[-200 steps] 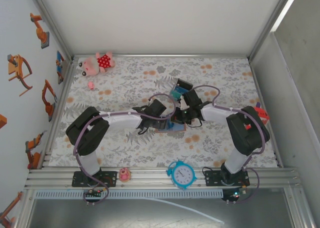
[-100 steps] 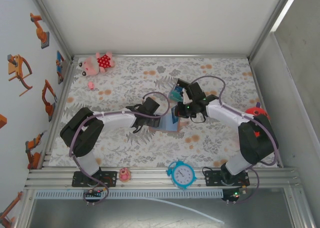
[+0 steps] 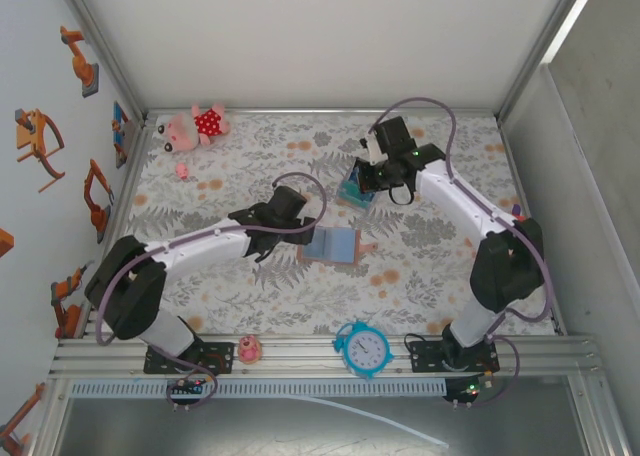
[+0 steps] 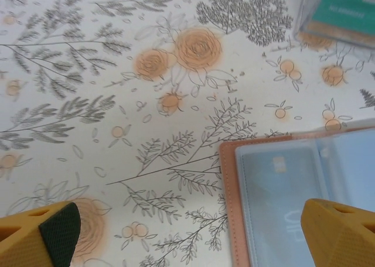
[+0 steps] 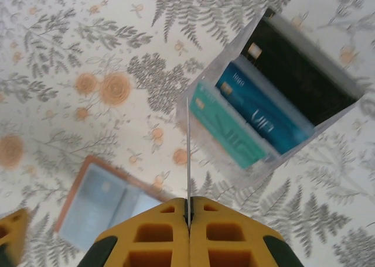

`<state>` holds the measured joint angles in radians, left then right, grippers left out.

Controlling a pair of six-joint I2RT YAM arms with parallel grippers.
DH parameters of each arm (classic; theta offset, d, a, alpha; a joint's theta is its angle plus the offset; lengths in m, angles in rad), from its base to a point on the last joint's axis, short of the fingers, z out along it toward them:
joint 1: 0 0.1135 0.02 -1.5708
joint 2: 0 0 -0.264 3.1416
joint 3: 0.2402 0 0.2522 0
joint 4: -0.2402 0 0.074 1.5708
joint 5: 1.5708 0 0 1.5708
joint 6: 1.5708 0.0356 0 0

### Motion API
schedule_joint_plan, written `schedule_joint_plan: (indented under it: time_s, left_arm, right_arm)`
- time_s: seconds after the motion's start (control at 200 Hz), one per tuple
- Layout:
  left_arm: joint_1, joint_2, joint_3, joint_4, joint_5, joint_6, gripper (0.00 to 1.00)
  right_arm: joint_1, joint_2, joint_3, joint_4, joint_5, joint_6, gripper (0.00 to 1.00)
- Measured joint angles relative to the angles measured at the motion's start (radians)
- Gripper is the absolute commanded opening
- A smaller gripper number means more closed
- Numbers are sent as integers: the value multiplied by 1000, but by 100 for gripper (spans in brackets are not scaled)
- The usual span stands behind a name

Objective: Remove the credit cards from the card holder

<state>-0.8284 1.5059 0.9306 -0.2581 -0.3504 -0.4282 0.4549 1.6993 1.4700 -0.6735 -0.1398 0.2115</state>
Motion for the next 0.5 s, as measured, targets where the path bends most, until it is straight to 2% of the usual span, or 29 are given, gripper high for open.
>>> schedule_joint_plan:
  time_s: [0.23, 0.501]
  left_arm:
    - [25, -177, -92, -9, -28, -27, 97]
    - [34, -371, -183, -26, -80, -65, 97]
  right_arm:
    - [-21, 162, 181, -71, 84, -177, 0]
    - [-23, 233, 219, -93, 81, -386, 0]
